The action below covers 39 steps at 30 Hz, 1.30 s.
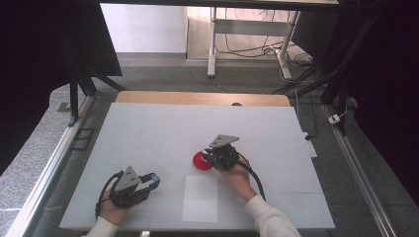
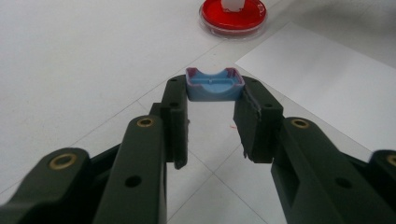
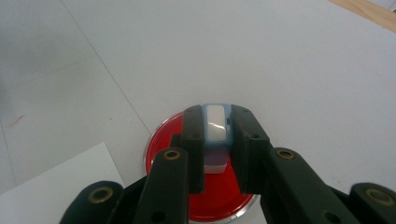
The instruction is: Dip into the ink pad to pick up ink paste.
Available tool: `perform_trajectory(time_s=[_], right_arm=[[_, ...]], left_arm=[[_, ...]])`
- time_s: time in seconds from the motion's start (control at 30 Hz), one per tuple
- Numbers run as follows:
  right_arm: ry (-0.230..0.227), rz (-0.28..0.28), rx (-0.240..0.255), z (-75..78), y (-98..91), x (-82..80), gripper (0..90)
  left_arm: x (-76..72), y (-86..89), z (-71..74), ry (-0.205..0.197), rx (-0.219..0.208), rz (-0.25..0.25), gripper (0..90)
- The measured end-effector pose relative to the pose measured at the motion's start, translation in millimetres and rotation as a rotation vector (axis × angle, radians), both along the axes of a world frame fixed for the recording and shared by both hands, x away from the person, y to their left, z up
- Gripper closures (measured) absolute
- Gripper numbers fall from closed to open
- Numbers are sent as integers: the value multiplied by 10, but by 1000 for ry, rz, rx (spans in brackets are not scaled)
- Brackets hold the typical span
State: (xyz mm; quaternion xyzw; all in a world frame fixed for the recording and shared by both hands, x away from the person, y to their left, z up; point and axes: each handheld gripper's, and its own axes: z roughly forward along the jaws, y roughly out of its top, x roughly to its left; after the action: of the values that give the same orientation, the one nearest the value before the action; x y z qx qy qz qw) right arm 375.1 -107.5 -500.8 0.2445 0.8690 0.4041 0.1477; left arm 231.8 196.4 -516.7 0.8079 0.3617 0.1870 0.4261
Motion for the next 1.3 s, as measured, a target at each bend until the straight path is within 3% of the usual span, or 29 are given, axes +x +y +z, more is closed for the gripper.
perform_trajectory(time_s=[0.23,0.53,1.3], right_arm=[[-10,8,-8,10,8,-4,758],[19,-9,99,98,-115,32,756],[6,14,166,264,-204,-113,755]], left_arm=[[6,1,-4,2,2,-1,655],[14,24,-6,2,-2,5,655],[12,39,-6,1,1,10,655]])
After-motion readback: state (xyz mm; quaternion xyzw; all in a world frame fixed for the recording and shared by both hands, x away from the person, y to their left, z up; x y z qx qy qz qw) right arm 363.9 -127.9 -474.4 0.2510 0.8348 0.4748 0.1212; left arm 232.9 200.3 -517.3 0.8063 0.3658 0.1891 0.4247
